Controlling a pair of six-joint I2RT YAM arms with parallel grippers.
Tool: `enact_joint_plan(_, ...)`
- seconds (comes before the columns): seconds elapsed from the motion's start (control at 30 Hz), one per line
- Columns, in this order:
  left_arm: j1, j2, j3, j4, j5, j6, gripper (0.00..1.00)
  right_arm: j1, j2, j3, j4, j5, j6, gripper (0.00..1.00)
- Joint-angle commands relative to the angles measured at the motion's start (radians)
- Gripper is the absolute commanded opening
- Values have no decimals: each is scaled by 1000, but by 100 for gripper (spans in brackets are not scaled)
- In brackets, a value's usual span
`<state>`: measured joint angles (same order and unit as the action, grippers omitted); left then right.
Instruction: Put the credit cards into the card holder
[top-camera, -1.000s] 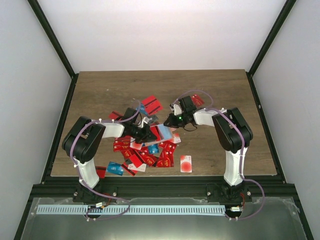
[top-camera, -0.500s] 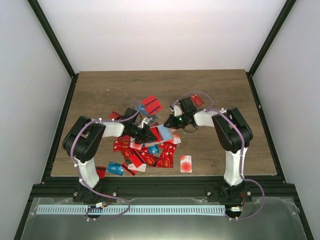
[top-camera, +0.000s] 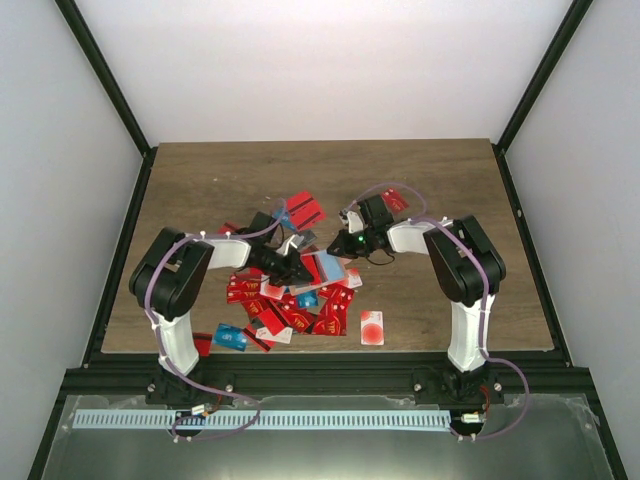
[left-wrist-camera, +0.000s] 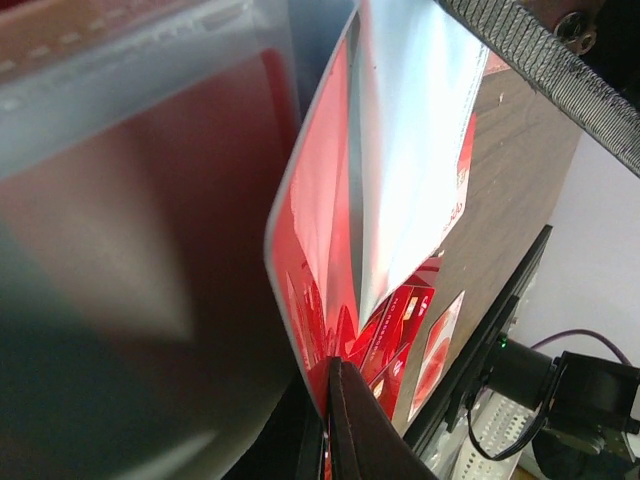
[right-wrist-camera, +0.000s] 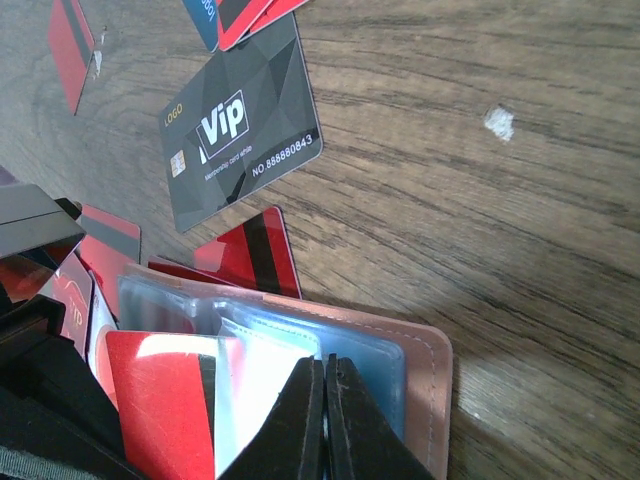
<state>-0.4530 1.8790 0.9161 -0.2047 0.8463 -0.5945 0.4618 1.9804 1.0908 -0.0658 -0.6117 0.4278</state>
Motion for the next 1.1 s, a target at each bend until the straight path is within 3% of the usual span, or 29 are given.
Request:
enact_joint_plan(0.0, -9, 38, -47, -128, -1, 39, 4, 1, 16, -13, -14, 38, -11, 1)
enact_joint_plan(0.73, -20, 117, -8, -64, -8, 23, 4, 0, 14, -8, -27, 10, -9, 1)
enact_joint_plan(0.9, -24, 128, 3, -63, -20, 24, 6, 0, -44, -6, -87, 65, -16, 25)
enact_joint_plan(1.07, -25, 107, -2, -90, -54, 41, 16, 0, -143, -51, -133, 130, -24, 31)
